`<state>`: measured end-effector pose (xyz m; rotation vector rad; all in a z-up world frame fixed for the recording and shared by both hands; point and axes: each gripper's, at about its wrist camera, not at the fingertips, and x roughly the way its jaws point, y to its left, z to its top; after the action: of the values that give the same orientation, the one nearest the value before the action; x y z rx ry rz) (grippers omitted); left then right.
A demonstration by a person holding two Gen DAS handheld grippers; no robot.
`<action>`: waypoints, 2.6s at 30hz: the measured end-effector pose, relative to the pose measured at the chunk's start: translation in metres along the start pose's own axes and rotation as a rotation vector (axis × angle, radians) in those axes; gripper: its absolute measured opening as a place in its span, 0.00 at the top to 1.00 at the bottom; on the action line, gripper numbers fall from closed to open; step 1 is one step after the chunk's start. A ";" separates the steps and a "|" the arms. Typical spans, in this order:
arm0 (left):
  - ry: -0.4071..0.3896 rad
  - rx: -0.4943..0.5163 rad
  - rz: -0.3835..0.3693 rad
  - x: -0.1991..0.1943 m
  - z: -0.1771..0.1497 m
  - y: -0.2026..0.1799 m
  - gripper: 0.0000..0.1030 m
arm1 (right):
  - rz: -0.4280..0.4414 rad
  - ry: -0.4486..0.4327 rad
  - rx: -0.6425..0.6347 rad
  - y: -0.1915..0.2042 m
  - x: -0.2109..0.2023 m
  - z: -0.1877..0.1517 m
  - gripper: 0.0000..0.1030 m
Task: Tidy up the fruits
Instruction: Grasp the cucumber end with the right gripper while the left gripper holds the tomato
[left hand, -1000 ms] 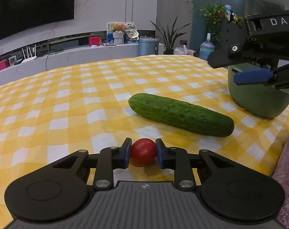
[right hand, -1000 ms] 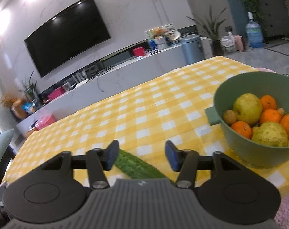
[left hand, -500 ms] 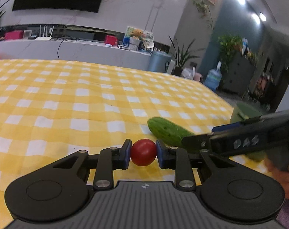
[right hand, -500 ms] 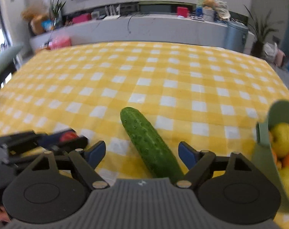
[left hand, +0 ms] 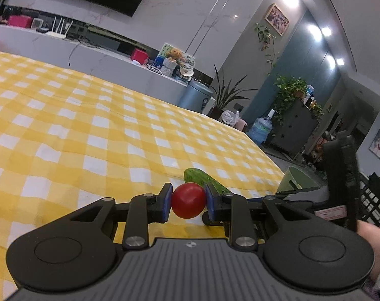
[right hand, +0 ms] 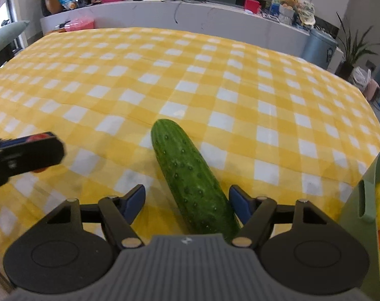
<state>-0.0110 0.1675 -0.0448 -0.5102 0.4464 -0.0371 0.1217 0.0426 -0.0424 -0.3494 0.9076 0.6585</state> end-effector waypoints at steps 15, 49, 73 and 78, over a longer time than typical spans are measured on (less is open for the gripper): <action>0.010 0.005 -0.027 0.000 -0.001 -0.001 0.71 | 0.137 0.009 0.294 -0.035 -0.006 -0.004 0.64; 0.227 0.339 -0.035 0.026 -0.040 -0.033 0.46 | 0.002 -0.066 0.049 0.012 -0.004 -0.008 0.64; 0.191 0.077 -0.050 0.008 -0.009 -0.002 0.71 | 0.066 -0.111 0.192 -0.005 -0.018 -0.009 0.65; 0.131 0.051 -0.060 -0.004 0.004 -0.012 0.71 | 0.158 -0.191 0.337 -0.024 -0.044 -0.015 0.65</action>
<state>-0.0120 0.1599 -0.0344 -0.4726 0.5565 -0.1401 0.1090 -0.0003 -0.0152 0.0865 0.8505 0.6580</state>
